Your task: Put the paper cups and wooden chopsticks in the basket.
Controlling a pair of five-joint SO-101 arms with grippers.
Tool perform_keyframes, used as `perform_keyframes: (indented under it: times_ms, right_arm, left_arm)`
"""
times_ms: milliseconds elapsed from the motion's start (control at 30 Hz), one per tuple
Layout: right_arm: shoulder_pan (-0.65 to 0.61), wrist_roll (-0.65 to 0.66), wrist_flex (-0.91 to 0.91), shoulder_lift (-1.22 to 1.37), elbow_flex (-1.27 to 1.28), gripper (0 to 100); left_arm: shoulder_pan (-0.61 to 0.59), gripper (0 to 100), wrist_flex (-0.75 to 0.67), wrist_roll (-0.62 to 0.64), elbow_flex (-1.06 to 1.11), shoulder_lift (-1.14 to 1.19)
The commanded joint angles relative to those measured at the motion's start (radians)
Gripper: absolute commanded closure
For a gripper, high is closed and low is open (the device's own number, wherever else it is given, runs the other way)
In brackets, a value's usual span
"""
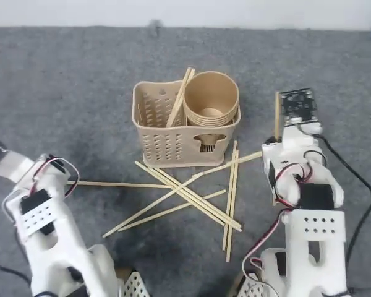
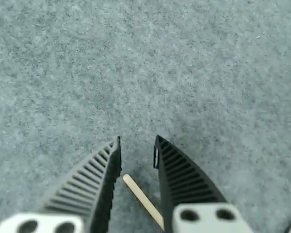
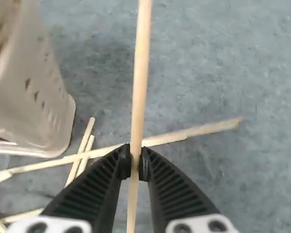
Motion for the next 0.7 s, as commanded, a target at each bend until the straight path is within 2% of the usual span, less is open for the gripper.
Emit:
perform_keyframes:
  times_ms: [0,133,333,433,567,667]
  right_arm:
    - [0.013,-0.046,-0.025,-0.033,-0.058,99.1]
    - [0.013,-0.137,-0.039,-0.033,-0.063,99.1]
    - [0.021,-0.381,-0.185,-0.035,-0.063,99.1]
    - [0.015,-0.433,-0.223,-0.050,-0.089,99.1]
    - [0.001,-0.437,-0.134,-0.150,-0.221,99.1]
    - [-0.093,-0.436,-0.016,-0.226,-0.364,99.1]
  left_arm:
    - [0.017,89,-0.028,0.003,-0.033,0.003]
    - [0.017,89,-0.028,0.003,-0.033,0.003]
    - [0.017,89,-0.028,0.003,-0.033,0.003]
    - [0.017,89,-0.028,0.003,-0.033,0.003]
    - [0.017,89,-0.028,0.003,-0.035,0.003]
    - [0.018,89,-0.028,0.003,-0.035,0.003]
